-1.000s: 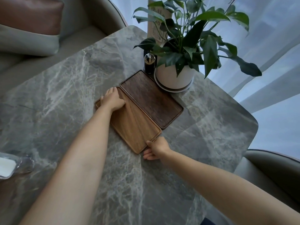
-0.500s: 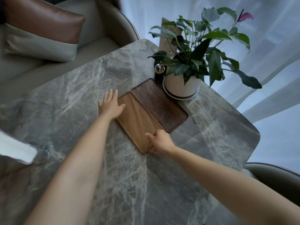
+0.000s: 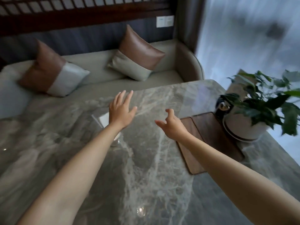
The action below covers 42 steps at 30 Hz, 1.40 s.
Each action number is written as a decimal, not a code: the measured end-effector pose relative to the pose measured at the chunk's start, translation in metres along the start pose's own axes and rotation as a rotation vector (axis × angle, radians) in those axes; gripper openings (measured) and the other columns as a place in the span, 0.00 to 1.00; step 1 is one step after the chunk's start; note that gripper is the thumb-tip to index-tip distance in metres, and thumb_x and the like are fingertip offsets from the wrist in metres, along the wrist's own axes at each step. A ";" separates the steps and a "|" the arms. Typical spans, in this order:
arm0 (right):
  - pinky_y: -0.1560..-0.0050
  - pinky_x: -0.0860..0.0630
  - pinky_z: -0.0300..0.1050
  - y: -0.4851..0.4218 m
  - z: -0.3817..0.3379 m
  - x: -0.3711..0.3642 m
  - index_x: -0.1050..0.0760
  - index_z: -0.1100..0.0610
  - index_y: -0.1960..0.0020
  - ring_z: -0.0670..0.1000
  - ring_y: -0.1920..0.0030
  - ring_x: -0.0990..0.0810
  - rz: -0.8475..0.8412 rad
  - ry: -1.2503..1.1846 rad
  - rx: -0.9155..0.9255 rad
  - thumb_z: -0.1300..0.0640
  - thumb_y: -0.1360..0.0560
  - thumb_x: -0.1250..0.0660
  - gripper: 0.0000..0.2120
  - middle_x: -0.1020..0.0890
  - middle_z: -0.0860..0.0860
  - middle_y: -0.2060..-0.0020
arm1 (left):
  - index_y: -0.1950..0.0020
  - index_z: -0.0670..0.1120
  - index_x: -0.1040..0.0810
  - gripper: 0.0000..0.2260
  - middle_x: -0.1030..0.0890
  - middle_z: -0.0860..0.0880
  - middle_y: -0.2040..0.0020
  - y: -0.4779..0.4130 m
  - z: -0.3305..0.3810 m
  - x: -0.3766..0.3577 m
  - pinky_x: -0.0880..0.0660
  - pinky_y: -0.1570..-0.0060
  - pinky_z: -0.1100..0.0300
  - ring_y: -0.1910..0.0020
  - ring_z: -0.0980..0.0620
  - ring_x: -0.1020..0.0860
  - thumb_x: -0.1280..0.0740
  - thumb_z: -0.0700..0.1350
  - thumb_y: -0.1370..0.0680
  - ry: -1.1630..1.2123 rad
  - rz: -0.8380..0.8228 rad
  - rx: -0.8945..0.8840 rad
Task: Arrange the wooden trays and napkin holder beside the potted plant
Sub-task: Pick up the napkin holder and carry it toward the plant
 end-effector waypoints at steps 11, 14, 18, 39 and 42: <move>0.26 0.46 0.54 -0.017 -0.090 -0.112 0.66 0.57 0.26 0.59 0.25 0.52 -0.097 0.131 0.196 0.47 0.26 0.36 0.45 0.56 0.57 0.24 | 0.24 0.52 0.46 0.26 0.48 0.45 0.21 0.014 -0.151 0.021 0.47 0.26 0.50 0.23 0.46 0.47 0.42 0.51 0.20 0.117 -0.048 0.383; 0.26 0.49 0.52 -0.022 -0.095 -0.140 0.68 0.59 0.27 0.58 0.24 0.57 -0.117 0.199 0.210 0.47 0.27 0.36 0.47 0.59 0.58 0.24 | 0.24 0.52 0.47 0.25 0.52 0.45 0.21 0.018 -0.169 0.002 0.47 0.26 0.49 0.23 0.46 0.48 0.44 0.51 0.20 0.275 -0.123 0.449; 0.26 0.46 0.51 -0.028 -0.095 -0.163 0.69 0.59 0.27 0.57 0.24 0.55 -0.133 0.235 0.183 0.48 0.28 0.34 0.49 0.58 0.57 0.24 | 0.23 0.52 0.49 0.25 0.54 0.44 0.21 0.018 -0.180 -0.021 0.47 0.26 0.48 0.22 0.46 0.50 0.45 0.50 0.19 0.381 -0.172 0.479; 0.37 0.31 0.51 -0.009 -0.072 -0.171 0.47 0.60 0.28 0.59 0.36 0.30 0.002 0.165 0.077 0.62 0.29 0.31 0.36 0.33 0.60 0.33 | 0.23 0.42 0.52 0.28 0.41 0.39 0.24 0.039 -0.176 -0.038 0.42 0.27 0.52 0.26 0.44 0.40 0.42 0.45 0.19 0.780 -0.290 0.511; 0.39 0.28 0.53 0.008 -0.061 -0.166 0.45 0.61 0.30 0.59 0.37 0.28 -0.013 0.181 0.076 0.62 0.30 0.30 0.34 0.33 0.60 0.33 | 0.23 0.43 0.51 0.29 0.39 0.37 0.26 0.060 -0.174 -0.035 0.39 0.27 0.50 0.27 0.42 0.37 0.40 0.46 0.20 0.762 -0.358 0.507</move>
Point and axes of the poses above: each hand's wrist, its own y-axis away from the middle knuckle, its own x-axis out of the back of the hand, z = x × y, the point moved 4 cm from there along -y, towards the middle knuckle
